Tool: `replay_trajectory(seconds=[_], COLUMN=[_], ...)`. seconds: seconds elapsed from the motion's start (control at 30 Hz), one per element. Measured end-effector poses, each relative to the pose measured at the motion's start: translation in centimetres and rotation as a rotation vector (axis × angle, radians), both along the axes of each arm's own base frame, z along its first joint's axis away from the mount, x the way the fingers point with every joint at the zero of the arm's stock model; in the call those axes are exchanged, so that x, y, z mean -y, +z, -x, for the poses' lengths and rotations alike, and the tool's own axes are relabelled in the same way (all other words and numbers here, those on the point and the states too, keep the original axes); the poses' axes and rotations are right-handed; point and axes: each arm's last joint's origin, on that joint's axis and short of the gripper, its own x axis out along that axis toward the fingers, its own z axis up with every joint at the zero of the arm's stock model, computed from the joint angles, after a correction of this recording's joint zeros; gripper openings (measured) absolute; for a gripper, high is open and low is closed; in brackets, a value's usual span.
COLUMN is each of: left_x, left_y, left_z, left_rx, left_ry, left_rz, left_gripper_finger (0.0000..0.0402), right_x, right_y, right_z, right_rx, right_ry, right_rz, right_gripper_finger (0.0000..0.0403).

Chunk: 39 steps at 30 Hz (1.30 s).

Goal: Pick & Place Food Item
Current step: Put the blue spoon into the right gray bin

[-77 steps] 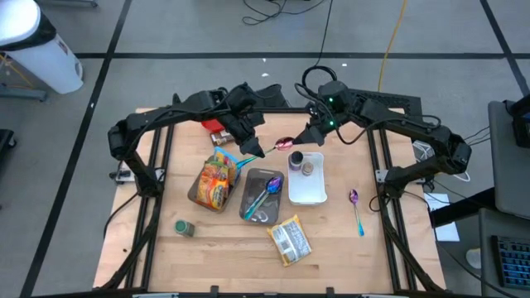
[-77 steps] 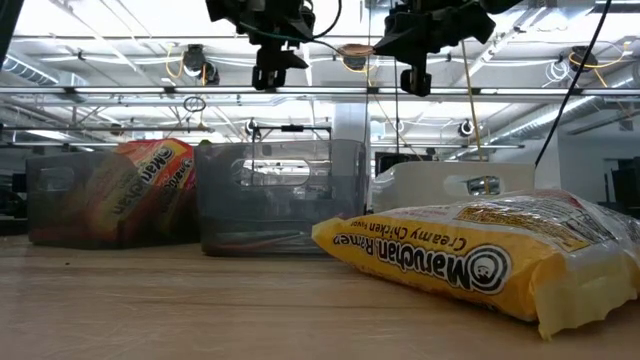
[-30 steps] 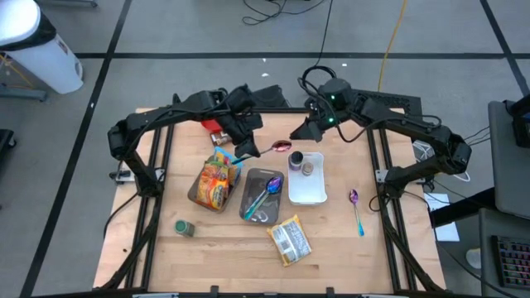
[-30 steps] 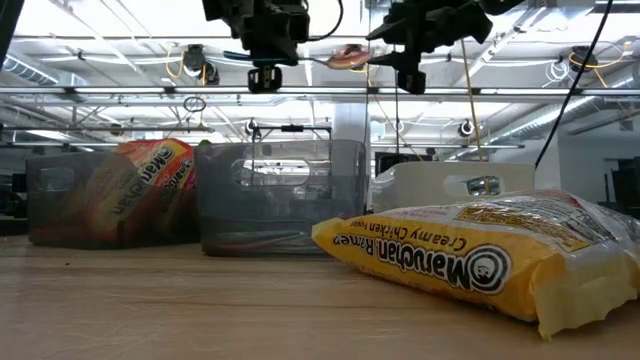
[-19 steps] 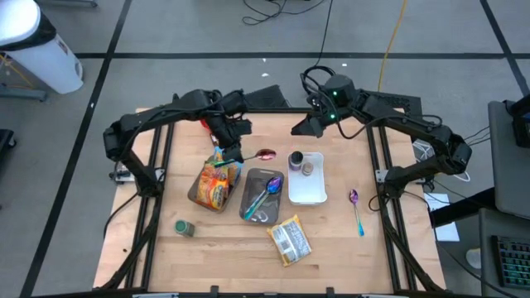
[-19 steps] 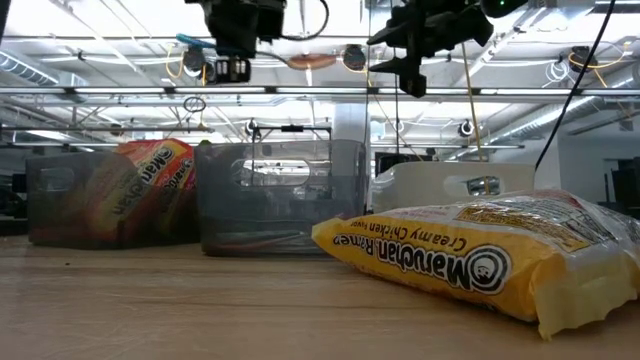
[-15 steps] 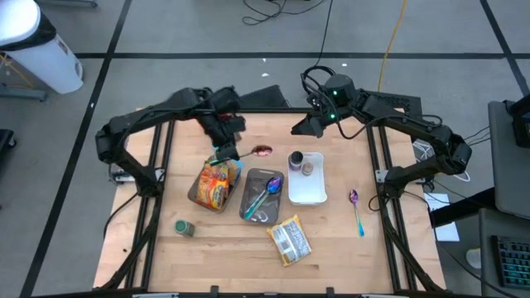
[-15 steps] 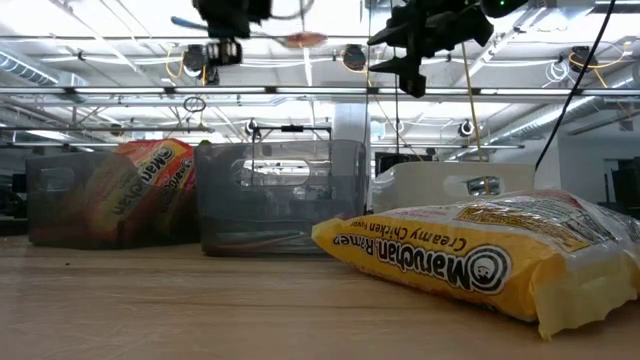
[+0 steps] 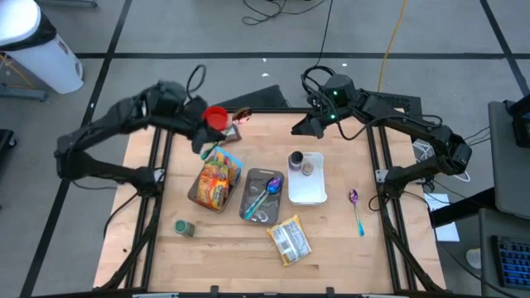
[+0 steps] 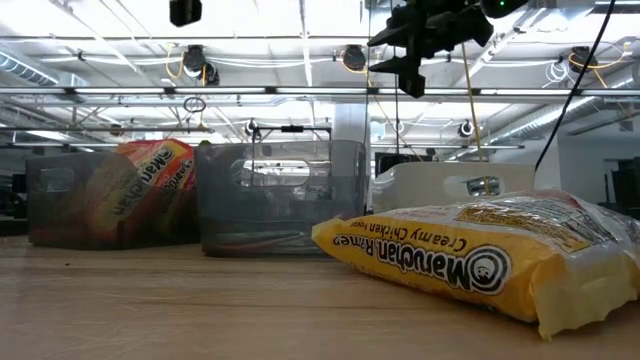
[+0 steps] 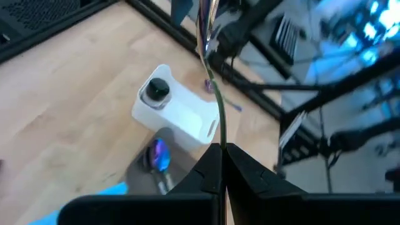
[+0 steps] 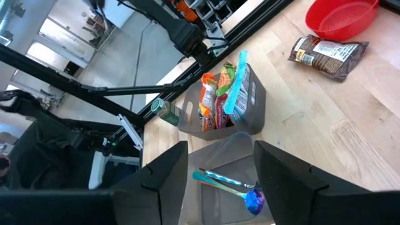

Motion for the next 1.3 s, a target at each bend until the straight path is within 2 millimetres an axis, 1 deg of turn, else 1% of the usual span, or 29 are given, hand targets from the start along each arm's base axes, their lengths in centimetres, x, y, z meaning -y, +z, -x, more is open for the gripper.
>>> replay_trajectory(seconds=[0.1,0.2,0.3,0.4,0.47,0.6,0.7,0.83,0.93,1.03,1.2,1.3], left_x=[1.1,2.4,3.7,5.0,5.8,7.3,8.1,9.2,9.7,9.9,9.9,9.7], left_y=[-3.0,-6.2,-9.3,-11.8,-13.0,-14.7,-16.0,-17.6,-18.7,-19.4,-19.9,-20.1], left_z=[-0.4,-1.0,-1.8,-2.9,-3.7,-5.6,-7.1,-8.6,-9.1,-9.4,-9.5,-9.4], left_rx=[0.082,0.176,0.251,0.282,0.282,0.233,0.222,0.212,0.174,0.149,0.128,0.101], left_ry=[0.046,0.073,0.104,0.147,0.169,0.181,0.193,0.214,0.241,0.262,0.295,0.325], left_rz=[0.047,0.131,0.210,0.262,0.291,0.328,0.369,0.407,0.436,0.468,0.489,0.504], left_gripper_finger=[0.0006,0.0011,0.0006,0.0008,0.0012,0.0006,0.0012,0.0011,0.0006,0.0015,0.0006,0.0012], right_x=[0.0,0.0,0.0,0.1,0.2,0.3,0.4,0.8,1.2,1.4,1.4,1.3], right_y=[0.0,0.0,0.0,0.0,-0.1,-0.1,-0.1,0.0,0.3,0.5,1.0,1.1], right_z=[0.0,0.0,0.0,0.0,0.0,0.0,0.0,0.4,0.9,1.4,2.0,2.1], right_rx=[0.001,0.004,0.009,0.004,-0.004,-0.020,-0.015,-0.011,-0.006,-0.003,0.011,0.011], right_ry=[0.004,0.008,0.015,-0.003,-0.029,-0.077,-0.086,-0.098,-0.119,-0.134,-0.143,-0.141], right_rz=[0.011,0.021,0.043,0.064,0.085,0.109,0.130,0.140,0.145,0.151,0.169,0.176], right_gripper_finger=[0.0175,0.0172,0.0172,0.0171,0.0171,0.0171,0.0171,0.0171,0.0171,0.0171,0.0171,0.0171])
